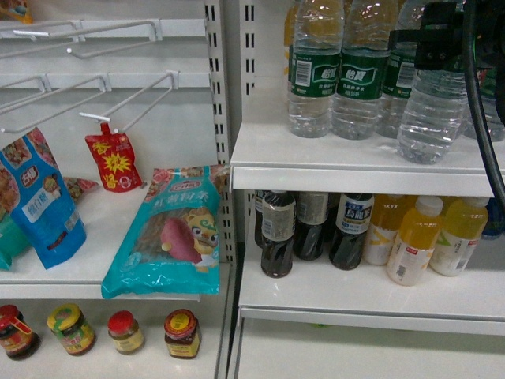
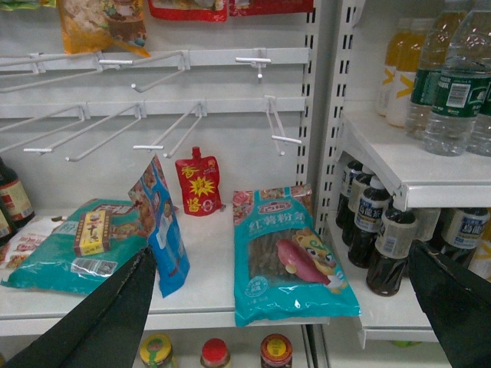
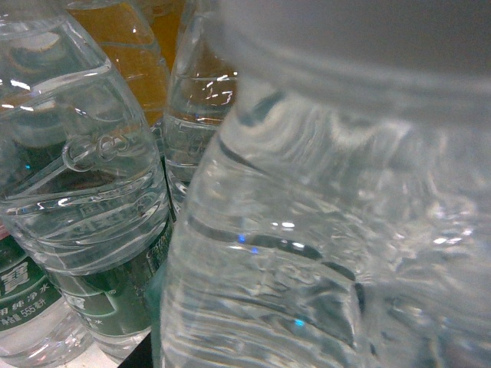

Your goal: Move water from second to third shelf

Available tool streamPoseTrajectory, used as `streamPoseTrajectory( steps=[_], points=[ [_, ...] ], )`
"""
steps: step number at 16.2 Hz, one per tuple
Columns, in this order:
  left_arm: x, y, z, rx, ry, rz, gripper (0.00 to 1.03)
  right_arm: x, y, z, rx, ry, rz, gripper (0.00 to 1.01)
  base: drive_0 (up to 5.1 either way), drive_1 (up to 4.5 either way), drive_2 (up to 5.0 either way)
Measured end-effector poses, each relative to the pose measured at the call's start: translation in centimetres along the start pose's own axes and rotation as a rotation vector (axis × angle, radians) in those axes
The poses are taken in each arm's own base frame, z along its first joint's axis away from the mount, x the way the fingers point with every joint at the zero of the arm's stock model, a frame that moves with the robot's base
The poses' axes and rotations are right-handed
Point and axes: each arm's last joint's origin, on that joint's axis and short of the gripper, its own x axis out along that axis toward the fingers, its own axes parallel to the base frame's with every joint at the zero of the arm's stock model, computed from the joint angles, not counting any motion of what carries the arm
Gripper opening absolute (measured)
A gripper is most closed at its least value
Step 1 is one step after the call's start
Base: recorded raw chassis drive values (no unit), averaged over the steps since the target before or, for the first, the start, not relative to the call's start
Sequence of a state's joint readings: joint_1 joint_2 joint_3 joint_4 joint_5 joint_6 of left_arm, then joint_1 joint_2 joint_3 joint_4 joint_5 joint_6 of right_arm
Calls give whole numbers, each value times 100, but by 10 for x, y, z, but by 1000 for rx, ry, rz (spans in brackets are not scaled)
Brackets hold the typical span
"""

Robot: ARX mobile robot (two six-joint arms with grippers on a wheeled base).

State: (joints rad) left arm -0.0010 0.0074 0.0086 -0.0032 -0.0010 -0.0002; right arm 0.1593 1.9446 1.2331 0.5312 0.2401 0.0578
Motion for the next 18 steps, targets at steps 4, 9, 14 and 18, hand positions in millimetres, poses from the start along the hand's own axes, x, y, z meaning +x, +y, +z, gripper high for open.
streamPoseTrajectory(
  steps=[4,9,14,18],
  points=[
    [0,0,0,0,0,0,98,0,0,0,-2,-1,0,43,0,0,0],
    [0,0,0,0,0,0,98,2,0,2,-2,-21,-7,87,0,0,0],
    [0,0,0,0,0,0,98,3,0,0,-11,-14,-7,98,0,0,0],
    [0,0,0,0,0,0,98,2,0,-1,-24,-7,-14,98,0,0,0]
  ],
)
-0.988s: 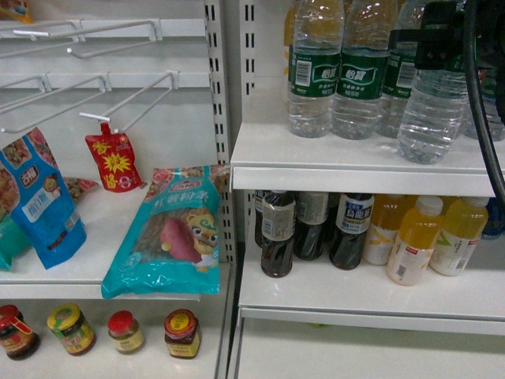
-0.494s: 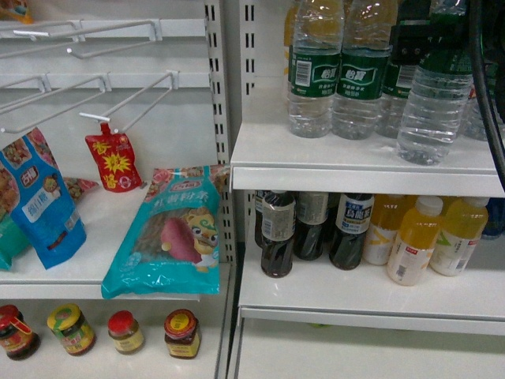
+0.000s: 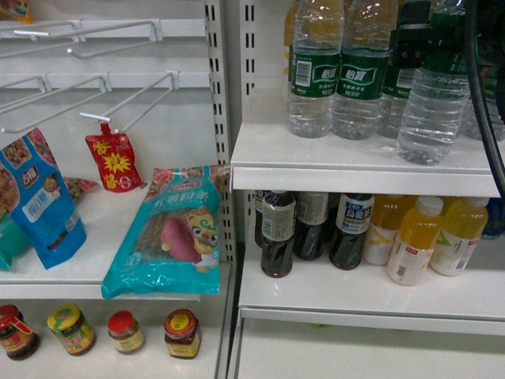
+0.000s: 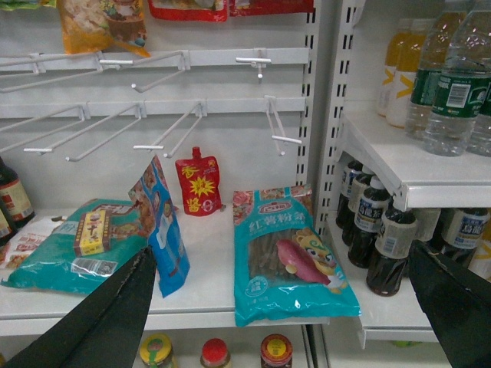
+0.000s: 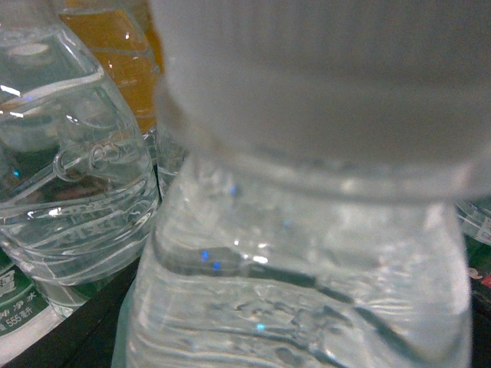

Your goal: Move water from second to third shelf

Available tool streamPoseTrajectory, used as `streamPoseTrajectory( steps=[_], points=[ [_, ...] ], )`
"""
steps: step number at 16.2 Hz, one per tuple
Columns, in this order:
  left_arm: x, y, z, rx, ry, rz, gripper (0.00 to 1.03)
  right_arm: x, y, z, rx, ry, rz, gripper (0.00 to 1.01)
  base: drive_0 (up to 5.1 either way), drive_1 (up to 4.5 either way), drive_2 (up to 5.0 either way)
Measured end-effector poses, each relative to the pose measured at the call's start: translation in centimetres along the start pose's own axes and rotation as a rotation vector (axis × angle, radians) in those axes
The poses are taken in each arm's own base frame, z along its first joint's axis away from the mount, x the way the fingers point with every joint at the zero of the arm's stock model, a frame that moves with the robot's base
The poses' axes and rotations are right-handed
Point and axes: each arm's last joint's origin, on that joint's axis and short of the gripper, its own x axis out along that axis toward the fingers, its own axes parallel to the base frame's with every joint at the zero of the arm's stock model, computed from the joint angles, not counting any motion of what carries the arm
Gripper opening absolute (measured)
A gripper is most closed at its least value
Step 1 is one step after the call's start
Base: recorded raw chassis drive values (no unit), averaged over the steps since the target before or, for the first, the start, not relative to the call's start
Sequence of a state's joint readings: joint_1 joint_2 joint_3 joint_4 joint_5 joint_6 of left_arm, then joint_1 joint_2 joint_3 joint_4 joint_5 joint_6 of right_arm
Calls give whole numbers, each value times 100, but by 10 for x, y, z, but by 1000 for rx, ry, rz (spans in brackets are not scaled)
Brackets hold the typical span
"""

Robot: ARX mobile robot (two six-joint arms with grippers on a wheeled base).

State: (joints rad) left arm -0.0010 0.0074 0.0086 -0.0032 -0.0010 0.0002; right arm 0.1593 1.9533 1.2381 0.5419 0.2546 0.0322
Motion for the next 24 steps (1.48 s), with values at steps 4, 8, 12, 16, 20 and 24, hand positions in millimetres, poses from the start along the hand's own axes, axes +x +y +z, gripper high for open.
streamPoseTrajectory(
  steps=[4,8,12,16,20,24],
  points=[
    [0,0,0,0,0,0,98,-3,-1,-2,-2,8,0,98,0,0,0],
    [0,0,0,0,0,0,98,-24,-4,5,-26,7,13,98,0,0,0],
    [0,0,0,0,0,0,98,-122,-29,28,-17,-53,103,98,0,0,0],
    [0,0,0,0,0,0,98,-145,-42,24,-8,-96,114,94,0,0,0],
    [0,0,0,0,0,0,98,-193,-64,-10,10,-197,92,52,0,0,0],
    [0,0,0,0,0,0,98,-217,-75,-45,4,-157,106,13,0,0,0]
  ],
)
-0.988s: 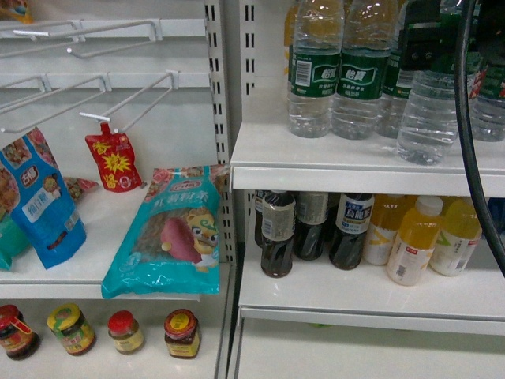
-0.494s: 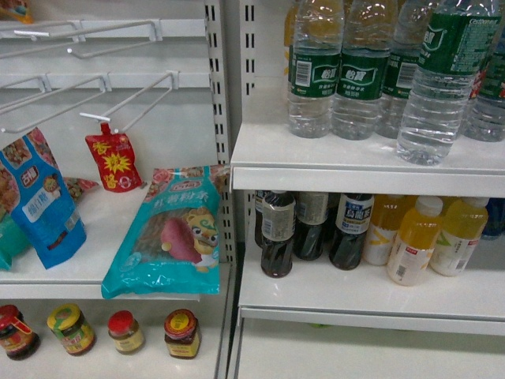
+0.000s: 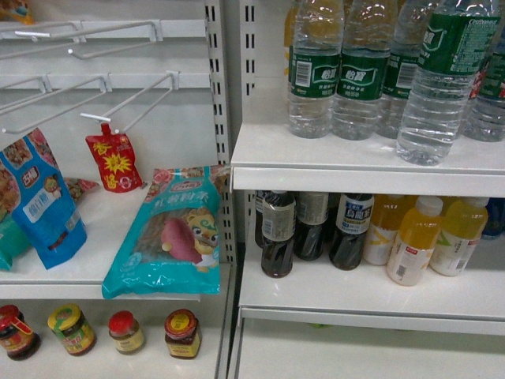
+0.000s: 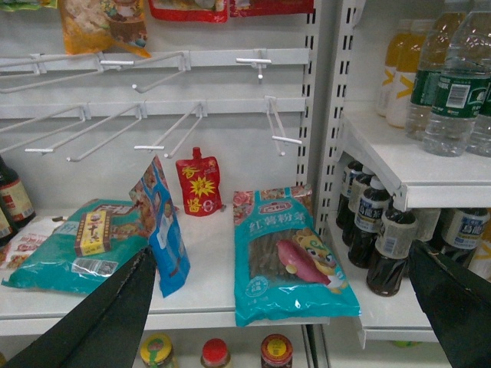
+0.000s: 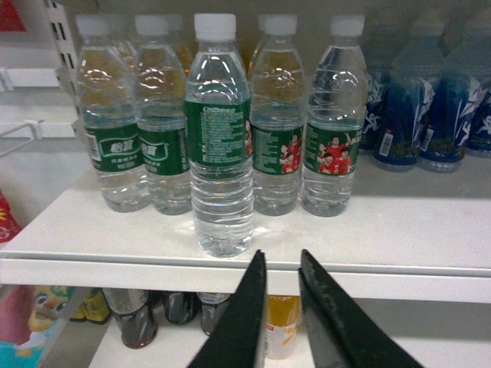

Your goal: Move water from second to third shelf

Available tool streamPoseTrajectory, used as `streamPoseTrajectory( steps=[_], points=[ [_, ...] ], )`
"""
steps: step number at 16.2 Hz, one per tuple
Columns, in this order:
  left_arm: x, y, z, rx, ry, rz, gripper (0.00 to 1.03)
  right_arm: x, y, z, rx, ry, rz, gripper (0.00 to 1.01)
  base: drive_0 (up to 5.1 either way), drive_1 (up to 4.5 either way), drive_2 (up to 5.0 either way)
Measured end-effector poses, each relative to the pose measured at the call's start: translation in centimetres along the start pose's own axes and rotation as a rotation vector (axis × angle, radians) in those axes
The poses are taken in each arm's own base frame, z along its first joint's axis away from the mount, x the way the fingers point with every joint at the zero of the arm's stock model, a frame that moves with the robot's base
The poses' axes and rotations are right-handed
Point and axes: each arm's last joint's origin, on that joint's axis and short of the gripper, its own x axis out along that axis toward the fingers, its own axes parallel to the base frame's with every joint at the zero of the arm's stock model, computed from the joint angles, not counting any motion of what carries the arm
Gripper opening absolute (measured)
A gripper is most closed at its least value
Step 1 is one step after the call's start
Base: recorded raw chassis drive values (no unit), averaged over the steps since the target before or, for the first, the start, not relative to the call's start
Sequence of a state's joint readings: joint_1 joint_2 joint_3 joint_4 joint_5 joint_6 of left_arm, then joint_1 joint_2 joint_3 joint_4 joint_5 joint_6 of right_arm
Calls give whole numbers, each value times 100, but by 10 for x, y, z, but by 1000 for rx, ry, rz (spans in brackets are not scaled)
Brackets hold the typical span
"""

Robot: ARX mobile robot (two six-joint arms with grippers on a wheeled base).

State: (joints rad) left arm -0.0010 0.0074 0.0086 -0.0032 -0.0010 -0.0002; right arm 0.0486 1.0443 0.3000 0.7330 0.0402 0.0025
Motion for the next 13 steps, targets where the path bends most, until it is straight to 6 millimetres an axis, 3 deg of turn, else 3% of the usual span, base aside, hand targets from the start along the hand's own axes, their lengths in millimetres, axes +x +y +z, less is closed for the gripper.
streamPoseTrajectory(
  steps=[1,2,5,13],
  points=[
    [0,0,0,0,0,0,98,-6,-7,-1,0,-13,-3,4,0,0,0],
    [0,0,0,0,0,0,98,-12,-10,-4,1,-18,-23,2,0,0,0],
    [0,0,0,0,0,0,98,-30,-9,-18,1,3,-10,2,0,0,0],
    [0,0,0,0,0,0,98,-62,-8,-33,1,-4,-10,2,0,0,0]
  ],
)
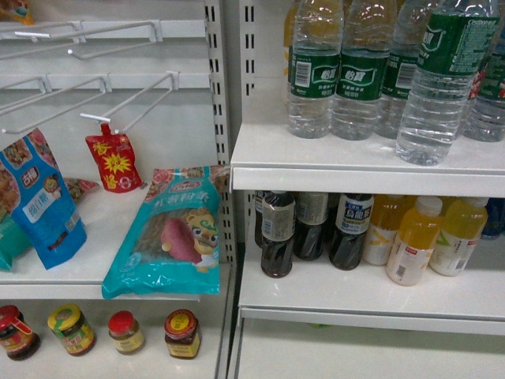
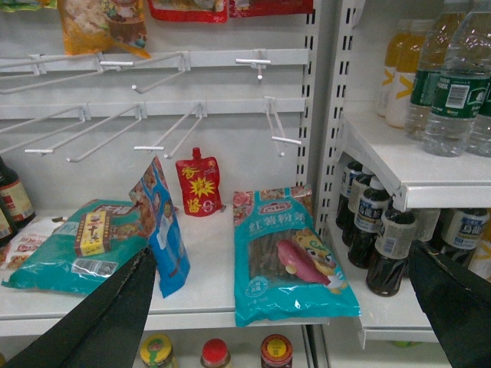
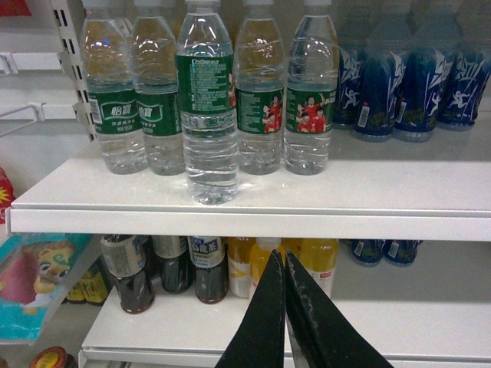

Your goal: Move water from second to third shelf

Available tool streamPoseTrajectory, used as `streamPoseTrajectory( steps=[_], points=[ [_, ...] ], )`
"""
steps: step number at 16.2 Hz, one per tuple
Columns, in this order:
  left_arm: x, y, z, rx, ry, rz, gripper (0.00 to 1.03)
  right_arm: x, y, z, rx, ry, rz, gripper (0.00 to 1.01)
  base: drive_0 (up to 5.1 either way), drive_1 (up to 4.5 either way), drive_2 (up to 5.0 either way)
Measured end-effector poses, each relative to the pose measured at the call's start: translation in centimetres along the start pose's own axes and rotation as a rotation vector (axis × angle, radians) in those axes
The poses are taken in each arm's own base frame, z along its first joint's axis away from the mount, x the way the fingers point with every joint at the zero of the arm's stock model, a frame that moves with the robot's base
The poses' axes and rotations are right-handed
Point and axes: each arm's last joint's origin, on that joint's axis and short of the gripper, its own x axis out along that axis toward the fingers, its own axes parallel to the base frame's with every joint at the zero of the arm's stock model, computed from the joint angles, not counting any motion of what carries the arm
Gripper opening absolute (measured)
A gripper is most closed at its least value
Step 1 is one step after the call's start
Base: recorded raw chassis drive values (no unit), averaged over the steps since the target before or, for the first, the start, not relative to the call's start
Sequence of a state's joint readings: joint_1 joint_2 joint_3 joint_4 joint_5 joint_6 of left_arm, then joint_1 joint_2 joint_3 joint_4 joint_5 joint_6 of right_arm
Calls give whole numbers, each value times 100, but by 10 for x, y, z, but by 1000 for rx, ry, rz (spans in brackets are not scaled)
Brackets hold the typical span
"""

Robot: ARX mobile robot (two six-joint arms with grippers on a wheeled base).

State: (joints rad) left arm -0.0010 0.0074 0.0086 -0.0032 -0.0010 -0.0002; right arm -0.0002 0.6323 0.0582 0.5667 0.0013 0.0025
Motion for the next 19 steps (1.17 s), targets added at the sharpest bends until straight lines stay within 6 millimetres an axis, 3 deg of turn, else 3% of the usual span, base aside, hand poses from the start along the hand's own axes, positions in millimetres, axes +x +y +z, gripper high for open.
streamPoseTrajectory(
  steps=[3,19],
  points=[
    [0,0,0,0,0,0,98,-8,0,-9,0,0,0,2,0,0,0],
    [0,0,0,0,0,0,98,-34,0,-6,0,-22,0,2,0,0,0]
  ],
)
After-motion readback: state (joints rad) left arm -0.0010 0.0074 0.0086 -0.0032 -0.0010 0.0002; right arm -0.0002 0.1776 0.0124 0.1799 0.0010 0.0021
